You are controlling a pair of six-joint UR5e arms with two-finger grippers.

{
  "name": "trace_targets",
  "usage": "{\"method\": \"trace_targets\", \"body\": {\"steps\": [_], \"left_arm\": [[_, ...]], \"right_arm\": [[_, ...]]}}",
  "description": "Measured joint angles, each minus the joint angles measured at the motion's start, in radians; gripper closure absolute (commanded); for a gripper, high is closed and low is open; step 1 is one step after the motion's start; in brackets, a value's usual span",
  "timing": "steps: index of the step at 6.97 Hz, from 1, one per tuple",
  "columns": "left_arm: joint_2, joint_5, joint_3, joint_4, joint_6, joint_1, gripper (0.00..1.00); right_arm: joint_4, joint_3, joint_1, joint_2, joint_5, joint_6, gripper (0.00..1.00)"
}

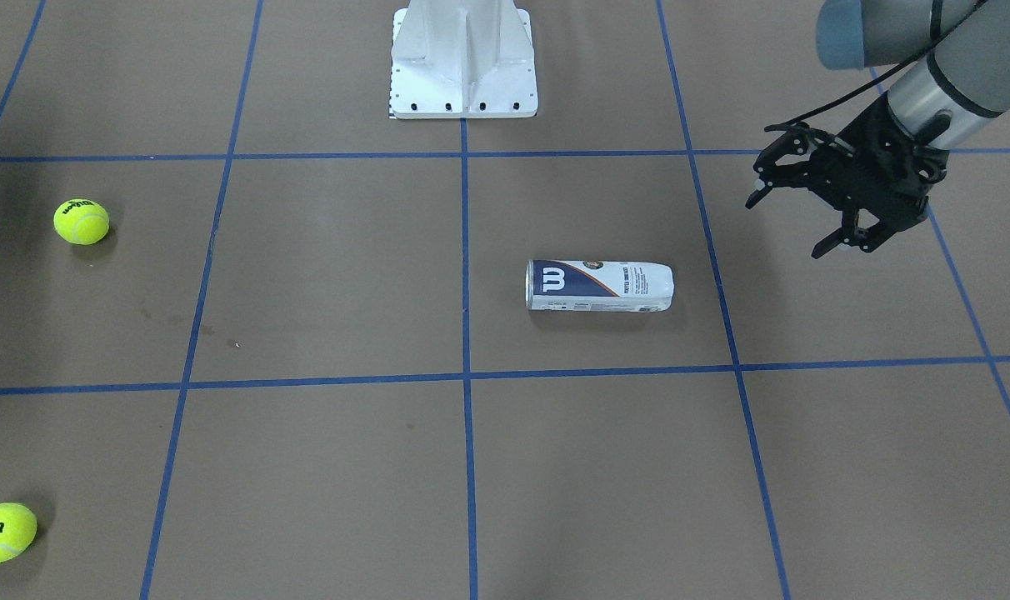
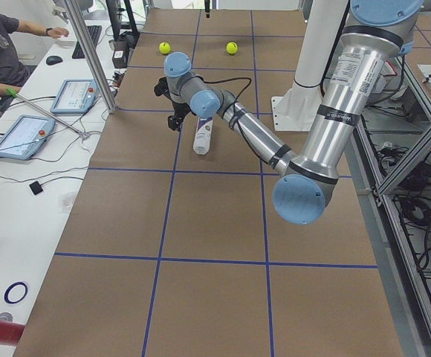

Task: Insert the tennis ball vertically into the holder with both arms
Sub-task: 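Move the left gripper down over the open end of the white can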

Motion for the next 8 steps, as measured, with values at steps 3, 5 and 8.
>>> {"method": "trace_targets", "body": {"steps": [3,5,8], "left_arm": [[-0.105,0.193,0.017,-0.01,-0.013,0.144,0.01],[-0.187,0.348,0.035,-0.021,-0.011,0.287,0.01],[-0.259,0.394,0.115,-0.096,0.144,0.361,0.0]], "right_arm": [[-0.001,0.0,0.0,-0.002,0.017,0.0,0.01],[-0.001,0.001,0.0,-0.003,0.024,0.001,0.01],[-0.001,0.004,0.0,-0.003,0.026,0.001,0.01]]}}
